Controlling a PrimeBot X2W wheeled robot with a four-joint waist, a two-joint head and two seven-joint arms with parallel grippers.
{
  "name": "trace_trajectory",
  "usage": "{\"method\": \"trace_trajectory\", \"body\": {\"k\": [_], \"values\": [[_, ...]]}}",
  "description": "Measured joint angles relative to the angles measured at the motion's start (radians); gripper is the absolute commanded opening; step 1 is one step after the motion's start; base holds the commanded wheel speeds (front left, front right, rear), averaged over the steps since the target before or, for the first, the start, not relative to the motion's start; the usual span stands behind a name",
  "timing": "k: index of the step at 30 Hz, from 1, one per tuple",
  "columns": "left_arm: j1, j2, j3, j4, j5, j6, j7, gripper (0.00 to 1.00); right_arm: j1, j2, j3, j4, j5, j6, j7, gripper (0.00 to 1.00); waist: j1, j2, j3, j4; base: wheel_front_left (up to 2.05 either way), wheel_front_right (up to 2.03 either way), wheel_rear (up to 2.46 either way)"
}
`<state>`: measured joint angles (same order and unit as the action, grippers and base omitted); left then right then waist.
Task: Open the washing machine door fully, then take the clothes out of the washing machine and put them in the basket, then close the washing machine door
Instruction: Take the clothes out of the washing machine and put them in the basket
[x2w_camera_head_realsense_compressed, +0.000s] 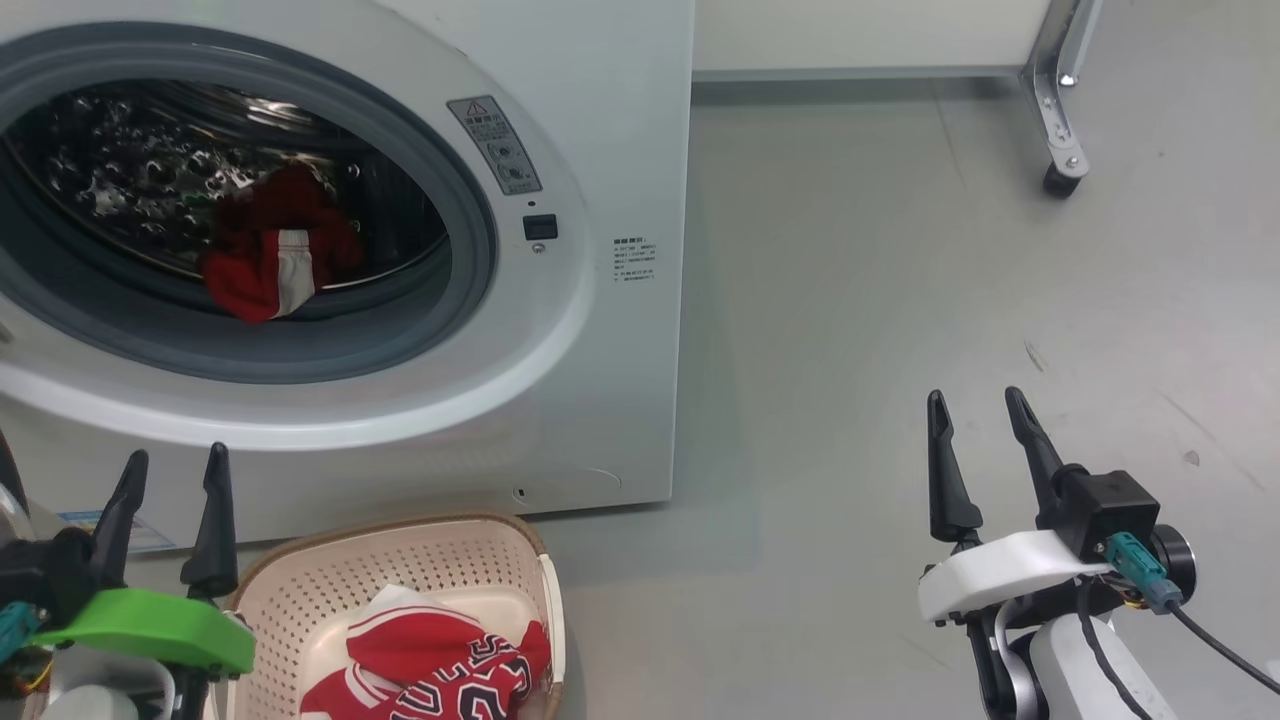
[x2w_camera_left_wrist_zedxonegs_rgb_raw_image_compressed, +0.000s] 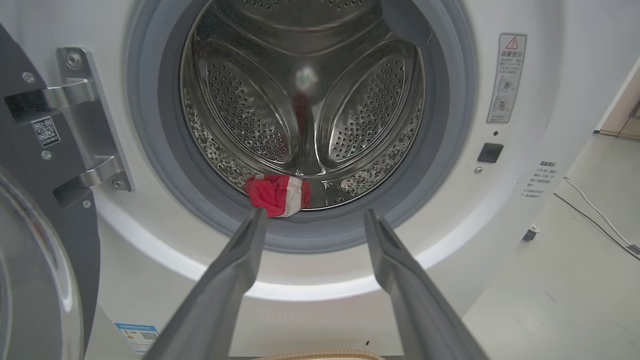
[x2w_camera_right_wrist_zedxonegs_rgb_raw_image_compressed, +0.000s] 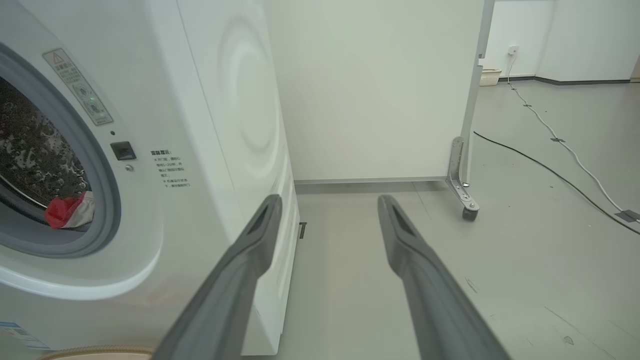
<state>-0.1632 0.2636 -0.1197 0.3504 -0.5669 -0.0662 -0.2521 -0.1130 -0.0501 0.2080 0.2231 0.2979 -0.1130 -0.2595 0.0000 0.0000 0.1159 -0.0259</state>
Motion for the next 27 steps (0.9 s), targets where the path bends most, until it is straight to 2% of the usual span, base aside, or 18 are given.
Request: {"method": "trace_trajectory", "body": {"k": [8, 20, 27], "values": [[0.116, -0.035, 0.059, -0.077, 0.043, 0.018, 0.0, 1.0, 0.042, 0.0, -0.005, -0.009, 0.0, 0.015, 0.0, 1.0, 0.0, 0.0, -0.075, 0.0, 0.0, 0.0, 0.0], [0.166, -0.087, 0.082, -0.132, 0.085, 0.016, 0.0, 1.0, 0.045, 0.001, -0.011, -0.019, -0.002, 0.024, 0.0, 1.0, 0.0, 0.0, -0.071, -0.006, 0.0, 0.0, 0.0], [0.17, -0.101, 0.084, -0.138, 0.105, -0.002, 0.0, 1.0, 0.059, 0.001, -0.013, -0.022, -0.002, 0.033, 0.0, 1.0, 0.0, 0.0, -0.063, -0.009, 0.0, 0.0, 0.0]]}}
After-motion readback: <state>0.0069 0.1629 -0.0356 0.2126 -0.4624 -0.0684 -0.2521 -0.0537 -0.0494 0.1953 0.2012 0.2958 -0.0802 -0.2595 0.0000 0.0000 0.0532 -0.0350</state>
